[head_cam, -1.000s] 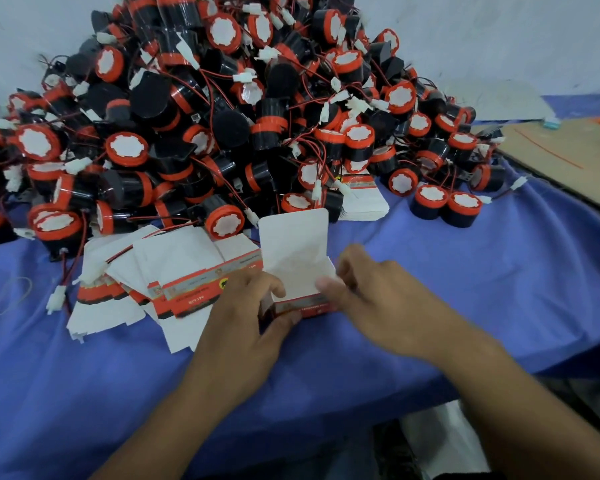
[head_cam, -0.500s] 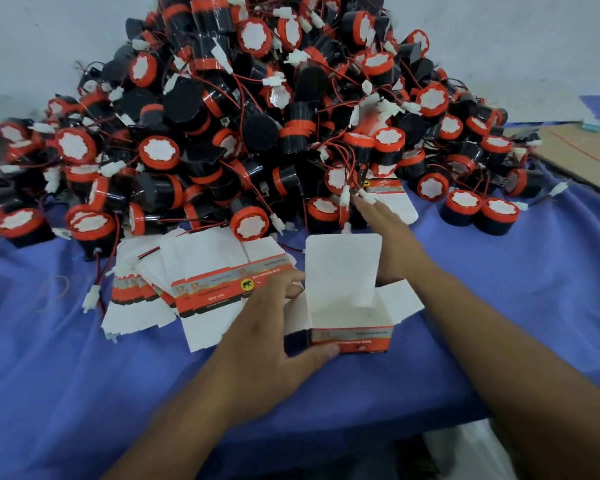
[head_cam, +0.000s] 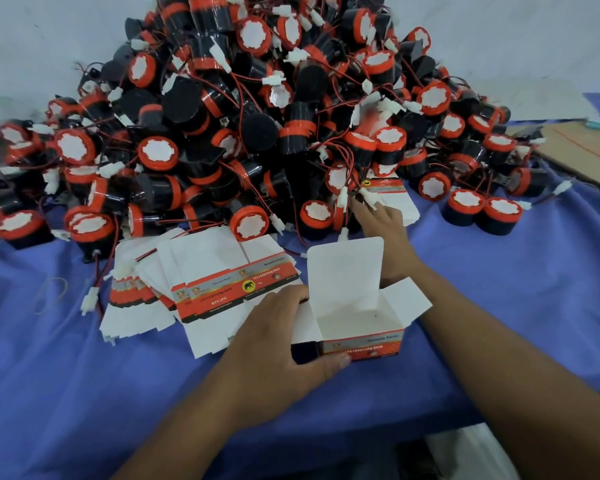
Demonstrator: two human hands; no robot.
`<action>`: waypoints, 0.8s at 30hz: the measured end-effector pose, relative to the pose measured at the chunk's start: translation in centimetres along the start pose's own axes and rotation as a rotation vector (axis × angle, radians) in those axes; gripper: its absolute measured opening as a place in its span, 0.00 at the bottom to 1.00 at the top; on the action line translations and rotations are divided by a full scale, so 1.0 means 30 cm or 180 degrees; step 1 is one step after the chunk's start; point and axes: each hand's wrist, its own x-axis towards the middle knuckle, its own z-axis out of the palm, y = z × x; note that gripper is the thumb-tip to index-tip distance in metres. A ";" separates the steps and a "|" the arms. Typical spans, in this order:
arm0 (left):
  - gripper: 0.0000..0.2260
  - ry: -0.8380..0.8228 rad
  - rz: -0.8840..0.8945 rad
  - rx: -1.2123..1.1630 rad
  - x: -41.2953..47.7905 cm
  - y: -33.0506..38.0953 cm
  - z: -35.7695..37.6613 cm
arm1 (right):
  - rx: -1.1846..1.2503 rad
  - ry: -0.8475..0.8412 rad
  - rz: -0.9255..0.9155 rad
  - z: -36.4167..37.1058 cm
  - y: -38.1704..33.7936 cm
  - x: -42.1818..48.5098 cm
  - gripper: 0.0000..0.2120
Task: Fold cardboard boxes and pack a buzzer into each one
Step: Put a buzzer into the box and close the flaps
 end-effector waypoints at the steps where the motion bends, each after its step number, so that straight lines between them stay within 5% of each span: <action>1: 0.31 0.0002 0.0004 -0.0004 0.000 0.002 0.001 | 0.0004 0.0000 0.0025 0.003 0.000 0.005 0.42; 6: 0.30 0.0016 -0.0049 0.0003 0.004 0.008 0.005 | 0.0431 0.0260 0.0049 -0.003 -0.014 0.013 0.29; 11: 0.31 0.0027 -0.0078 0.0025 0.001 0.009 0.003 | 0.0781 -0.0031 0.0235 -0.027 -0.022 -0.005 0.40; 14: 0.31 0.0015 -0.0100 -0.0020 0.001 0.008 0.001 | 0.0981 -0.0270 0.0014 -0.060 -0.033 -0.013 0.32; 17: 0.30 0.0021 -0.0077 -0.0060 0.001 0.004 -0.001 | 0.2528 -0.0017 0.0430 -0.125 -0.069 -0.026 0.12; 21: 0.29 0.0065 -0.0076 -0.0053 0.002 0.002 -0.003 | 0.4740 0.0018 0.0929 -0.259 -0.065 -0.047 0.19; 24: 0.29 0.0085 -0.0063 -0.0066 0.003 0.004 -0.003 | 0.5642 -0.0239 0.0762 -0.337 -0.040 -0.096 0.24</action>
